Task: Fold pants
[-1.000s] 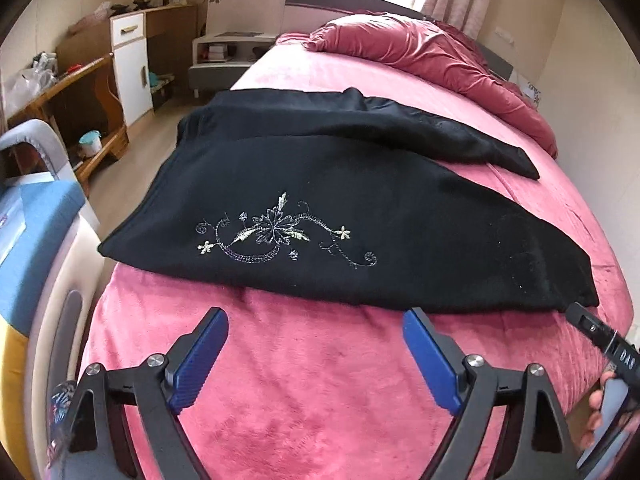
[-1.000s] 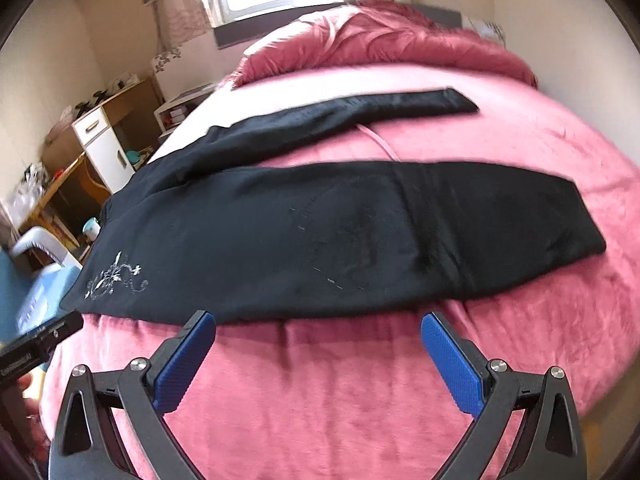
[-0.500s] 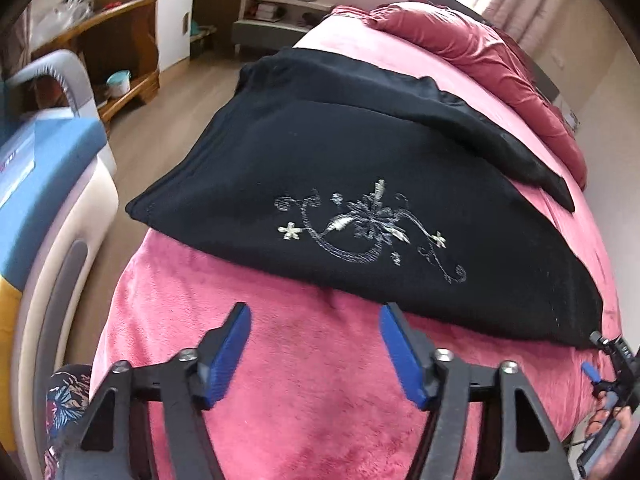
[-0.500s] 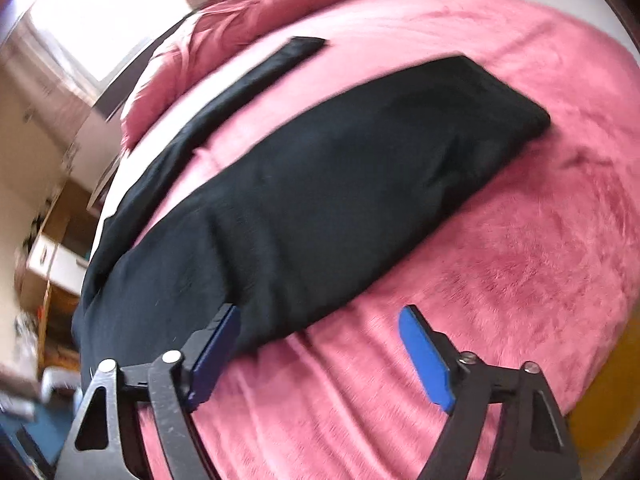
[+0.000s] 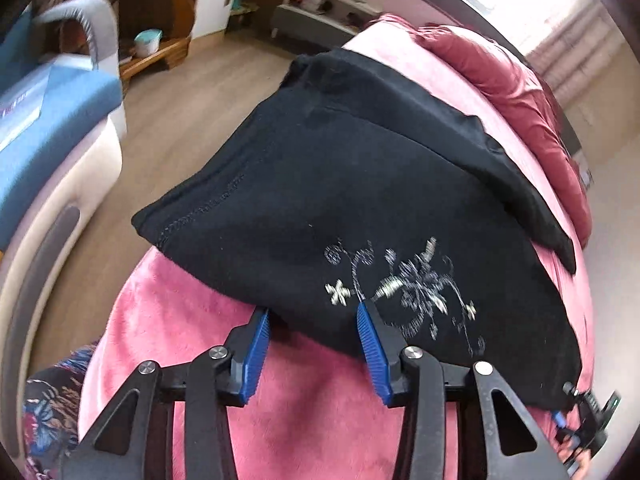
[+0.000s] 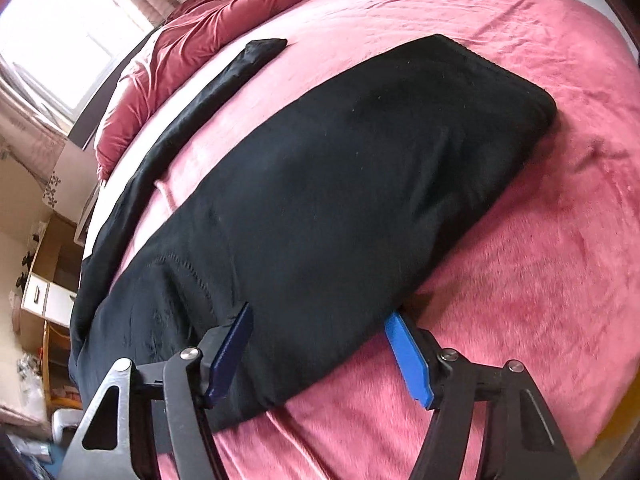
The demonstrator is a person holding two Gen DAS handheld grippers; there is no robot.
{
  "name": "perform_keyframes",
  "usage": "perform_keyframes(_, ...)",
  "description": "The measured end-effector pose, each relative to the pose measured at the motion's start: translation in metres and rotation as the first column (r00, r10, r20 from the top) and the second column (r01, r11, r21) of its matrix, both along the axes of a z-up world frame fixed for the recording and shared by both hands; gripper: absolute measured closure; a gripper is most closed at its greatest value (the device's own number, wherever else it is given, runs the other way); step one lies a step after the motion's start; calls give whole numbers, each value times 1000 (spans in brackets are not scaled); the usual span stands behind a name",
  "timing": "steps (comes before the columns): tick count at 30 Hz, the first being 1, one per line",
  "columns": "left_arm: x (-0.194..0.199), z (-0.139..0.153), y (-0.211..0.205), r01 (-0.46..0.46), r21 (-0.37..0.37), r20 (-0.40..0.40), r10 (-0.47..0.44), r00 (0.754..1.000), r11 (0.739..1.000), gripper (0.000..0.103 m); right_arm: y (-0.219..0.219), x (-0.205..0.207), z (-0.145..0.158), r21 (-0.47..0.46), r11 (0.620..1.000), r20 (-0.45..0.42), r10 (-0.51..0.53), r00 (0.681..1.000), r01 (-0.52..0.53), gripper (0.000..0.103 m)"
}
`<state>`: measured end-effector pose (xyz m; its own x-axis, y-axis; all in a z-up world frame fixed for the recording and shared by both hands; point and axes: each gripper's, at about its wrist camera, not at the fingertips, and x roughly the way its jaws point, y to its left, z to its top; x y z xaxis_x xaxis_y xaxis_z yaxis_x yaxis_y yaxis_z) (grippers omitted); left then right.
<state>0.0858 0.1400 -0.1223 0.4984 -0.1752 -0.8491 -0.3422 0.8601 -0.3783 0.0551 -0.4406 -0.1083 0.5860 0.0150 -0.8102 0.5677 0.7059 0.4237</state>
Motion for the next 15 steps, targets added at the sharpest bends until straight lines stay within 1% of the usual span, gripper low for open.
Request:
perform_keyframes(2, 6, -3, 0, -8, 1, 3, 8, 1000, 1000, 58, 0, 6, -1, -22, 1000, -7, 2, 1000, -2, 37)
perform_keyframes(3, 9, -3, -1, -10, 5, 11, 10, 1000, 1000, 60, 0, 10, -1, -31, 1000, -12, 3, 1000, -3, 41)
perform_keyframes(5, 8, 0, -1, -15, 16, 26, 14, 1000, 1000, 78, 0, 12, 1, -52, 999, -21, -1, 1000, 0, 55)
perform_keyframes(6, 7, 1, 0, -16, 21, 36, 15, 999, 1000, 81, -2, 13, 2, -60, 998, -26, -3, 1000, 2, 70)
perform_keyframes(7, 6, 2, 1, -14, 28, 44, 13, 999, 1000, 86, -5, 10, 1, -57, 998, -25, -6, 1000, 4, 78)
perform_keyframes(8, 4, 3, 1, -7, 33, 48, 6, 999, 999, 92, -8, 8, 1, -44, 999, -21, -4, 1000, 3, 79)
perform_keyframes(10, 0, 6, 2, 6, 37, 60, -9, 998, 999, 94, -9, 5, 1, -50, 999, -17, 4, 1000, -4, 83)
perform_keyframes(15, -12, 27, 3, 42, 54, 112, -48, 993, 998, 95, -7, -1, 11, -83, 996, -7, 31, 1000, -31, 87)
